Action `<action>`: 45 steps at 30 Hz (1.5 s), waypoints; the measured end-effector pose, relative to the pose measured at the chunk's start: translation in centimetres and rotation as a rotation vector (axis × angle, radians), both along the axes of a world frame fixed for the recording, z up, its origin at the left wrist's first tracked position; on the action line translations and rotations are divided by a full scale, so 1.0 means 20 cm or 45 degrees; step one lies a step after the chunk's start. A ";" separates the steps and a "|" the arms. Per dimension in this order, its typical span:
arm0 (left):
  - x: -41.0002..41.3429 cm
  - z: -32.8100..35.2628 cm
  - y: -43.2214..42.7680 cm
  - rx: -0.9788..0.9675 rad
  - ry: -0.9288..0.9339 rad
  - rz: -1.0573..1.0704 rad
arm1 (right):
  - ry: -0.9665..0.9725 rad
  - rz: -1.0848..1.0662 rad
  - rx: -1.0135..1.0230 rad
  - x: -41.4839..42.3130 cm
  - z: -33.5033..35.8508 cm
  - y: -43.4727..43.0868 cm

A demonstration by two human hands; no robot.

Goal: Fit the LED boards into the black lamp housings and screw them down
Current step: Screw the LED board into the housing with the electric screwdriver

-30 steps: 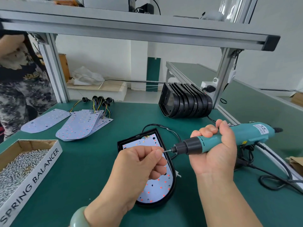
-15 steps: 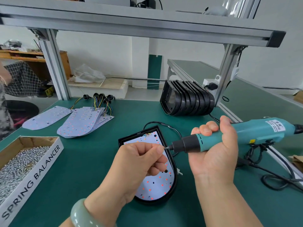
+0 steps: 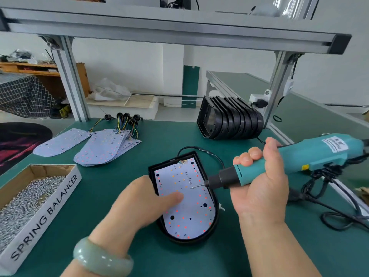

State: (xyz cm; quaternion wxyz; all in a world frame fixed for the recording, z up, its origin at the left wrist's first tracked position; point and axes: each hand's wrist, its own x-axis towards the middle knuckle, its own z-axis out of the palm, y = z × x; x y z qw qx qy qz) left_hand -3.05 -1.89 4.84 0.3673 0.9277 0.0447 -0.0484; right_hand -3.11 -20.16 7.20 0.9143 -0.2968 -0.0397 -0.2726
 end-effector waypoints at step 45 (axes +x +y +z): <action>0.12 -0.05 -0.11 -0.485 0.173 -0.005 | -0.072 0.140 -0.682 -0.04 -0.02 0.07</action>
